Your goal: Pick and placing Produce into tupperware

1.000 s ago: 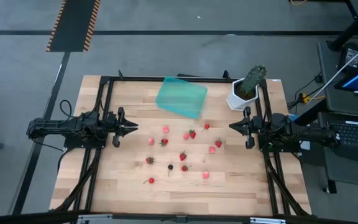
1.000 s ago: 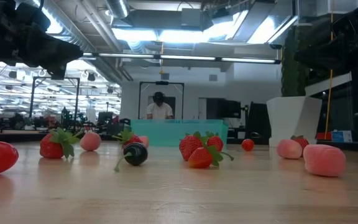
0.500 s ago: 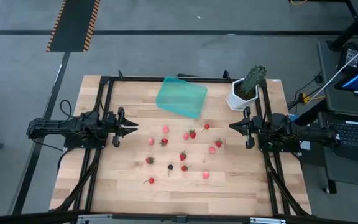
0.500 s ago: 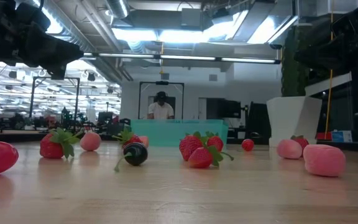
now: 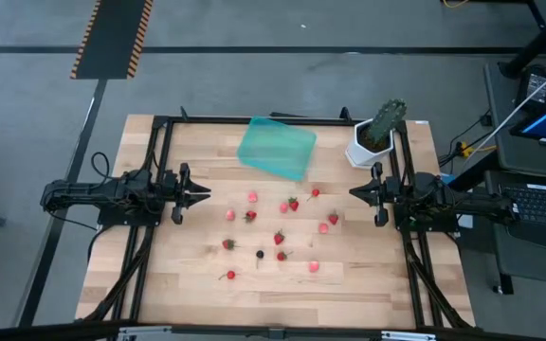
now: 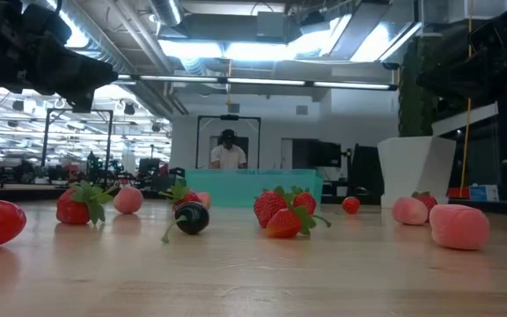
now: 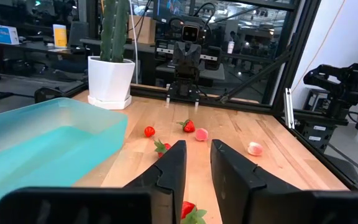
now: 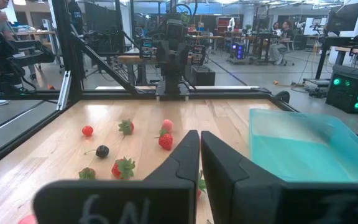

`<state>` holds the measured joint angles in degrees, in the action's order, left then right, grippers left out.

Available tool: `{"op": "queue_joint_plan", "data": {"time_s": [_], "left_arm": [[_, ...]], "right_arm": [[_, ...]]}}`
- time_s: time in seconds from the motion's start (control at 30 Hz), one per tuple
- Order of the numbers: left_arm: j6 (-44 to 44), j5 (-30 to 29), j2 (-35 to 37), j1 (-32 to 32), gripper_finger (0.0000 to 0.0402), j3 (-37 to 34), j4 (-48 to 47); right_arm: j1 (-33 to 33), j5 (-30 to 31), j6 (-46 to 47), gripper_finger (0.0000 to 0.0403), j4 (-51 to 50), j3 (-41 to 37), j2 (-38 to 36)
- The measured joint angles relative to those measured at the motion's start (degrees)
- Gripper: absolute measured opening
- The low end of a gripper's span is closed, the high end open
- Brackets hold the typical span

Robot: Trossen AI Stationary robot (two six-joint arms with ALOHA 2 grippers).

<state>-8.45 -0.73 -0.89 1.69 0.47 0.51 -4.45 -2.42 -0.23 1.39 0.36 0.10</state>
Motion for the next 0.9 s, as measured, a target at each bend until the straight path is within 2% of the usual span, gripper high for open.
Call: {"op": "queue_joint_plan", "data": {"time_s": [0.9], "left_arm": [[0.0,0.0,0.0,0.0,0.0025,0.0,0.3]], "right_arm": [[0.0,0.0,0.1,0.0021,0.0,0.0,0.0]]}}
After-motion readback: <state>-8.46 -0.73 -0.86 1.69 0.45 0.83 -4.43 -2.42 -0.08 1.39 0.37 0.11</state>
